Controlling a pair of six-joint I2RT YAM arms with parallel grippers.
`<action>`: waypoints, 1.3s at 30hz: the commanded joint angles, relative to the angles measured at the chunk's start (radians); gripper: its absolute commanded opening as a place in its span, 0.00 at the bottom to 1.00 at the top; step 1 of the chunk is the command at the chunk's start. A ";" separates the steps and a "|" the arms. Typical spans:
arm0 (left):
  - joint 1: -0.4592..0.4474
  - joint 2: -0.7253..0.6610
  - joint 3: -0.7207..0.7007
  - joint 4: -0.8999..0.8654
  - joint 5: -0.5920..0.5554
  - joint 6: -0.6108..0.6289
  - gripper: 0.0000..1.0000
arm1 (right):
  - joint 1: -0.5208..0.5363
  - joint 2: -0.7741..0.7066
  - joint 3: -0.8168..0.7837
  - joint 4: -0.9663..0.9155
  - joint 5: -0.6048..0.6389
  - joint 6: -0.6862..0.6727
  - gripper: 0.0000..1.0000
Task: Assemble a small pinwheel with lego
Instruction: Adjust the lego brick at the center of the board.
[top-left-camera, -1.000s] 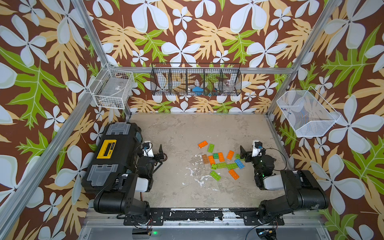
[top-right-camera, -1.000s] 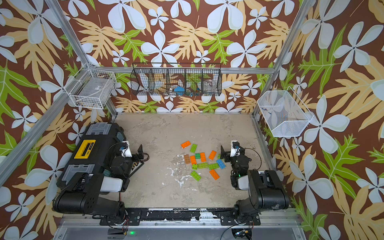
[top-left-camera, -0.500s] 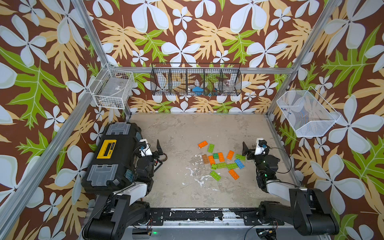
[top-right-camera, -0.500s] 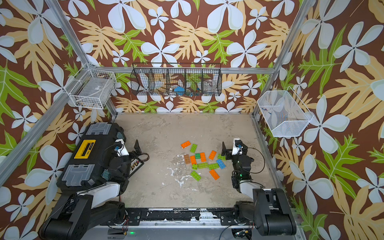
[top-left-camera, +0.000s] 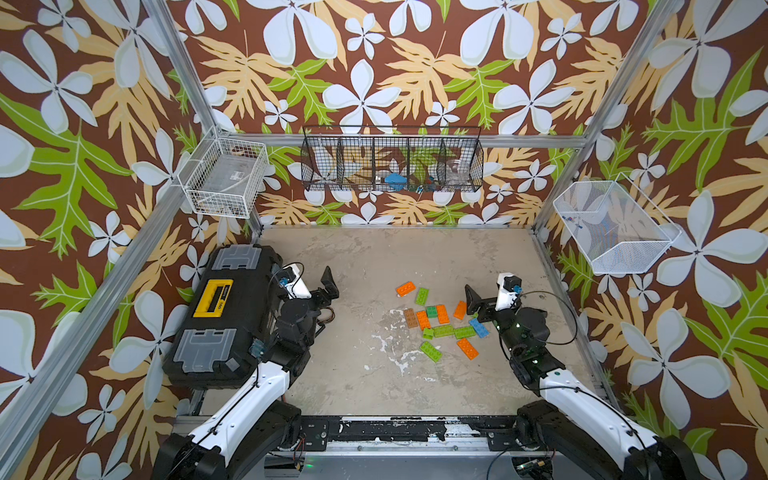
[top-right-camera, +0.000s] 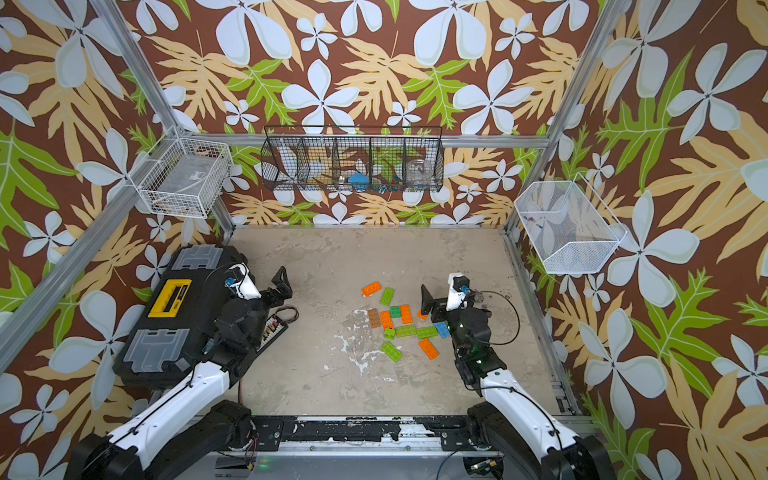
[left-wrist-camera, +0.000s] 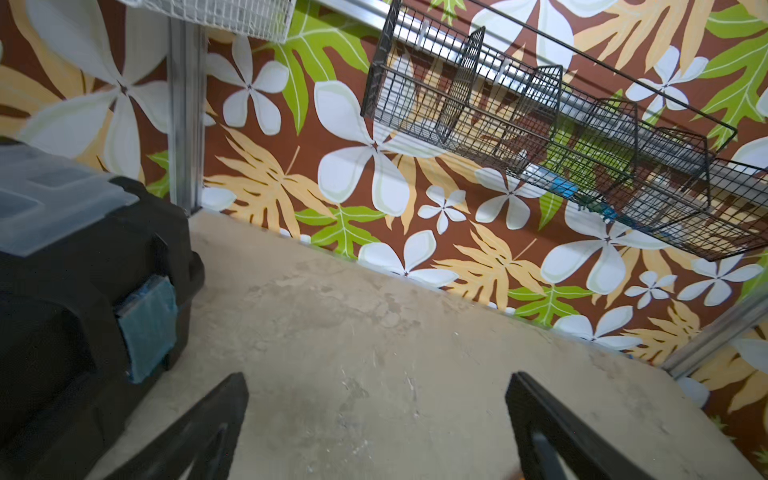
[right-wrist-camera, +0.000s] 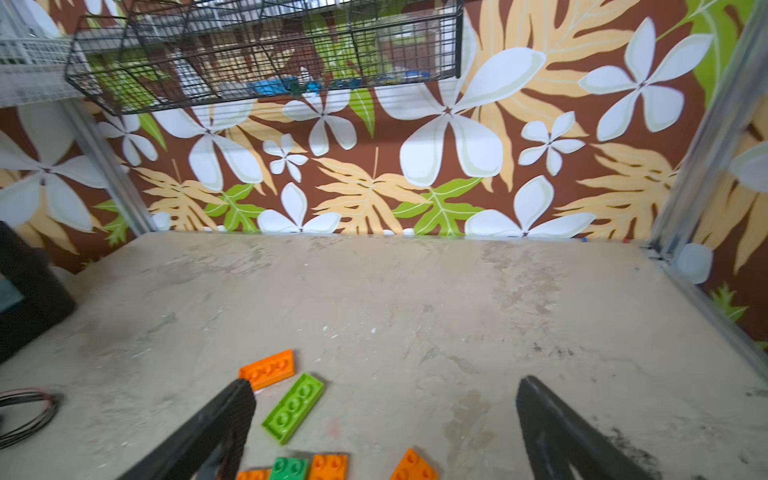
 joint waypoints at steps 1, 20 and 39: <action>-0.028 0.014 0.044 -0.207 0.112 -0.159 1.00 | 0.049 -0.056 0.027 -0.218 0.071 0.164 1.00; -0.428 0.308 0.280 -0.561 0.171 -0.287 1.00 | 0.097 0.230 0.489 -1.028 -0.264 0.053 1.00; -0.326 0.179 0.232 -0.592 0.235 -0.297 1.00 | 0.359 0.606 0.569 -1.135 -0.208 0.019 0.78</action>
